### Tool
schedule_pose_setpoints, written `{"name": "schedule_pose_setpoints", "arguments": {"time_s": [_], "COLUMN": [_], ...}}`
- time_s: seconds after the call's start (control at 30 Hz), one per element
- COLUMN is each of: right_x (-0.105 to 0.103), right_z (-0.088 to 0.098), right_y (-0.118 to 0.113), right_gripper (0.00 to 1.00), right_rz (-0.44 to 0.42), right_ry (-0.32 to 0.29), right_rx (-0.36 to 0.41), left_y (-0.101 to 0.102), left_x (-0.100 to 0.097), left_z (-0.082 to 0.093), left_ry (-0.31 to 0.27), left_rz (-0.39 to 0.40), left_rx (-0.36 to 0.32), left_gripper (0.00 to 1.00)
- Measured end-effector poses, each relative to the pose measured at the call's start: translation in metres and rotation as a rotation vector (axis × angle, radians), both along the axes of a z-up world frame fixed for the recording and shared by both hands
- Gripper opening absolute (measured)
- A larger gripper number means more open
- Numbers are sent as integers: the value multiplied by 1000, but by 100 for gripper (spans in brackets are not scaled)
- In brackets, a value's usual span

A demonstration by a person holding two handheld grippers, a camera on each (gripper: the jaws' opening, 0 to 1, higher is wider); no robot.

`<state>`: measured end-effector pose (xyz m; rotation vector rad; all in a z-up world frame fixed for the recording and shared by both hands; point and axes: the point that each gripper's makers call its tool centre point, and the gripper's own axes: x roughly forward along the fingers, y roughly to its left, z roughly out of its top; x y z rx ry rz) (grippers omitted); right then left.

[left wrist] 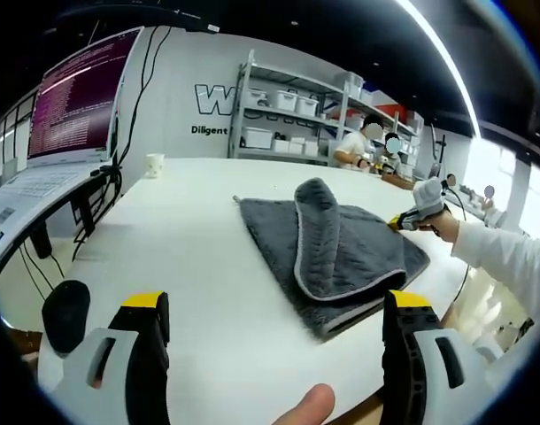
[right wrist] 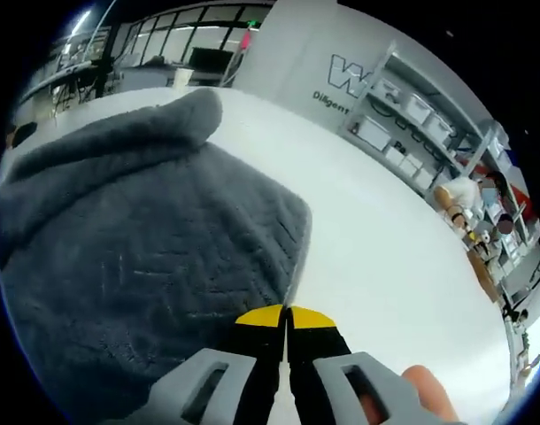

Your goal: Open the folded towel by lifting each exposed corner and separating the folded layers until the towel lies flat within the target outline without major curled edges

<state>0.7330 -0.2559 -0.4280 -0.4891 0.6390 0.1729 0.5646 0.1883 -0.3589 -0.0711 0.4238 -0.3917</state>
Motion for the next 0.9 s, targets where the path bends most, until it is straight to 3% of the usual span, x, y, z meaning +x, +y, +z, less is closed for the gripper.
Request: {"name": "schedule_pose_setpoints", "arguments": {"time_s": [0.17,0.9], "right_x": [-3,-15], "right_z": [1,2], "right_y": [-20,-87], "right_gripper": [0,0], "right_rz": [-48,-178], "right_ry": [-5,6], "right_rx": [17,-111], "left_y": [0,1], "left_x": [0,-2], "left_z": [-1,-1], "left_ry": [2,9], "left_rz": [-1,3], "left_rx": [2,1], "left_gripper": [100,100]}}
